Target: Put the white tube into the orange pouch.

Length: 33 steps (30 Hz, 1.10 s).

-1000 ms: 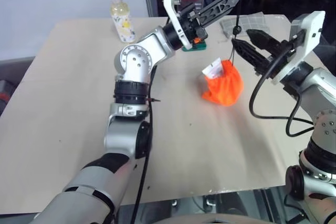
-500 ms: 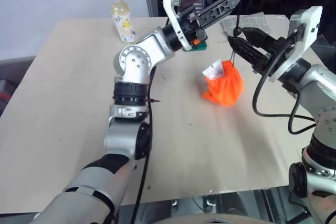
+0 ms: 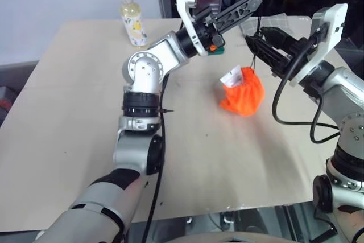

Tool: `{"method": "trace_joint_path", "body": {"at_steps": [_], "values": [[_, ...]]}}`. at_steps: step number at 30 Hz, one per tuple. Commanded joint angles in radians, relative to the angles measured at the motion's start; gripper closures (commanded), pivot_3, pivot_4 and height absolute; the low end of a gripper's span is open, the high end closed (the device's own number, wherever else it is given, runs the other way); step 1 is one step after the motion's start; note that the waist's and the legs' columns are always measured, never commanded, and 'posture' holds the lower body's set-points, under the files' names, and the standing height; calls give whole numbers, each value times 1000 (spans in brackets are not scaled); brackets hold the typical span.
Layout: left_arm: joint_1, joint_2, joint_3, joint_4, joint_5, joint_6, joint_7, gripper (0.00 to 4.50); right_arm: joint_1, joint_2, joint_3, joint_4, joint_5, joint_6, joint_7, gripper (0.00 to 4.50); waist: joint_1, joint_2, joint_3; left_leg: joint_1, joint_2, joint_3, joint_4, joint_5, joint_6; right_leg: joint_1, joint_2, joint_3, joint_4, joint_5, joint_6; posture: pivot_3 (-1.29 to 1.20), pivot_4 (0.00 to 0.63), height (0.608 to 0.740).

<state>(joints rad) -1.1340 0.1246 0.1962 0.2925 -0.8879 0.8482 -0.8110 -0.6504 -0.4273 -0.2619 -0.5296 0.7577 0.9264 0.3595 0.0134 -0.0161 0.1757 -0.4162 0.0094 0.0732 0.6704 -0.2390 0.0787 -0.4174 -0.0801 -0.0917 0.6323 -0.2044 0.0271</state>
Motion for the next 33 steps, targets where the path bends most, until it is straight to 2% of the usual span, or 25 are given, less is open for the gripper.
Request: {"method": "trace_joint_path", "body": {"at_steps": [1, 10, 13, 14, 15, 16, 17, 33], "values": [[-13, -1, 6, -49, -26, 1, -5, 4500, -23, -17, -9, -14, 24, -26, -3, 1898, 0, 0, 0, 0, 0, 0, 0, 0, 0, 0, 0, 0, 0, 0, 0, 0, 150, 740], [-7, 3, 6, -58, -32, 9, -2, 4500, -16, -20, -9, -15, 36, -30, -12, 1898, 0, 0, 0, 0, 0, 0, 0, 0, 0, 0, 0, 0, 0, 0, 0, 0, 150, 740], [-7, 2, 8, -57, -32, 11, -1, 4500, -14, -23, -9, -13, 35, -33, -14, 2792, 0, 0, 0, 0, 0, 0, 0, 0, 0, 0, 0, 0, 0, 0, 0, 0, 150, 740], [-6, 3, 8, -59, -32, 11, -1, 4500, -13, -24, -9, -14, 35, -34, -15, 3237, 0, 0, 0, 0, 0, 0, 0, 0, 0, 0, 0, 0, 0, 0, 0, 0, 150, 740], [-6, 3, 8, -58, -33, 12, -1, 4500, -11, -25, -9, -13, 35, -35, -16, 3920, 0, 0, 0, 0, 0, 0, 0, 0, 0, 0, 0, 0, 0, 0, 0, 0, 150, 740], [-6, 3, 9, -58, -33, 12, -1, 4500, -10, -26, -8, -14, 36, -37, -17, 3920, 0, 0, 0, 0, 0, 0, 0, 0, 0, 0, 0, 0, 0, 0, 0, 0, 150, 740], [-6, 4, 9, -58, -32, 11, -1, 4500, -8, -27, -7, -14, 36, -37, -18, 4248, 0, 0, 0, 0, 0, 0, 0, 0, 0, 0, 0, 0, 0, 0, 0, 0, 150, 740], [-67, -6, 47, -32, -56, -10, 26, 4500, 47, -51, 33, -4, -22, -60, -29, 4247, 0, 0, 0, 0, 0, 0, 0, 0, 0, 0, 0, 0, 0, 0, 0, 0, 150, 740]]}}
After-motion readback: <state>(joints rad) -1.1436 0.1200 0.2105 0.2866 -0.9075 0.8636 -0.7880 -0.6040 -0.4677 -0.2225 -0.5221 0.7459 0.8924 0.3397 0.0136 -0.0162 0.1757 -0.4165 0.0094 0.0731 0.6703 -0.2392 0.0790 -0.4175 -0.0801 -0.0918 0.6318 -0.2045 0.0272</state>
